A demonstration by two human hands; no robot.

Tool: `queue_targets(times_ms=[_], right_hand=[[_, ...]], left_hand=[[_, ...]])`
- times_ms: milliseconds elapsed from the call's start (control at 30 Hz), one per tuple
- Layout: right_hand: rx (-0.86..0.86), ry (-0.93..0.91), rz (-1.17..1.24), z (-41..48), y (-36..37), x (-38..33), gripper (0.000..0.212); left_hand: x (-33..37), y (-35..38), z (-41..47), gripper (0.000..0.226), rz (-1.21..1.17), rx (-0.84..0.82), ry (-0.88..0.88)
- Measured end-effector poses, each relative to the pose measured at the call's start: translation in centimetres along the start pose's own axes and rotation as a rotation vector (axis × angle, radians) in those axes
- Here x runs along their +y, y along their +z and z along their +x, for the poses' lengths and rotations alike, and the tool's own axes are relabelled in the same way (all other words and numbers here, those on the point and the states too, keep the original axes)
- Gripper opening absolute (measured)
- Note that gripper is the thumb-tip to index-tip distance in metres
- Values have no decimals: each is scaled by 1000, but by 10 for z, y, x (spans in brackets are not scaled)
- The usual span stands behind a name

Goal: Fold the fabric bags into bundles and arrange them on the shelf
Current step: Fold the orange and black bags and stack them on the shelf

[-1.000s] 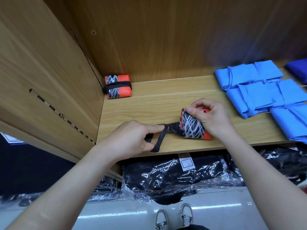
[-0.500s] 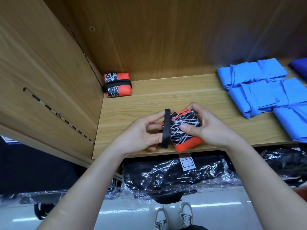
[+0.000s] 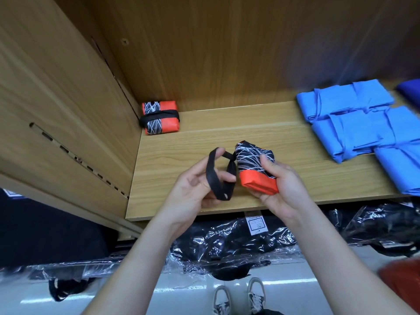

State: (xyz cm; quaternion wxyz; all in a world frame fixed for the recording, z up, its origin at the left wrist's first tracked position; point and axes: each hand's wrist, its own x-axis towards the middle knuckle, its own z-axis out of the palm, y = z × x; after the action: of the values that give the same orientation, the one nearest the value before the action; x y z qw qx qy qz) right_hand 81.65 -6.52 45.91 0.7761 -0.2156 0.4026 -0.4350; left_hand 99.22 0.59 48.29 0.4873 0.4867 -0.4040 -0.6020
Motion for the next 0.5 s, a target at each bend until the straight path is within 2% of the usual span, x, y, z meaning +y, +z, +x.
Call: queue_targets(times_ms=[100,200,333,467,500], right_hand=[[14,6,-29,1,-3,-4,38],[-20,9,-76,3,-4,-5,48],[-20,-90,-413,6,-7,-4,57],[-46,-160,-634,5,-11,-4,65],[-67,-164,-671,3,-11,-7,56]], left_hand=[[1,-4,-4,52,-111,-2,23],[9,-7,-4,46,-102,59,164],[30,-8,-1,46,-207,92,335],[38,-8,1,56,-157,105,315],[39,-10,0,56,-146,90,300]])
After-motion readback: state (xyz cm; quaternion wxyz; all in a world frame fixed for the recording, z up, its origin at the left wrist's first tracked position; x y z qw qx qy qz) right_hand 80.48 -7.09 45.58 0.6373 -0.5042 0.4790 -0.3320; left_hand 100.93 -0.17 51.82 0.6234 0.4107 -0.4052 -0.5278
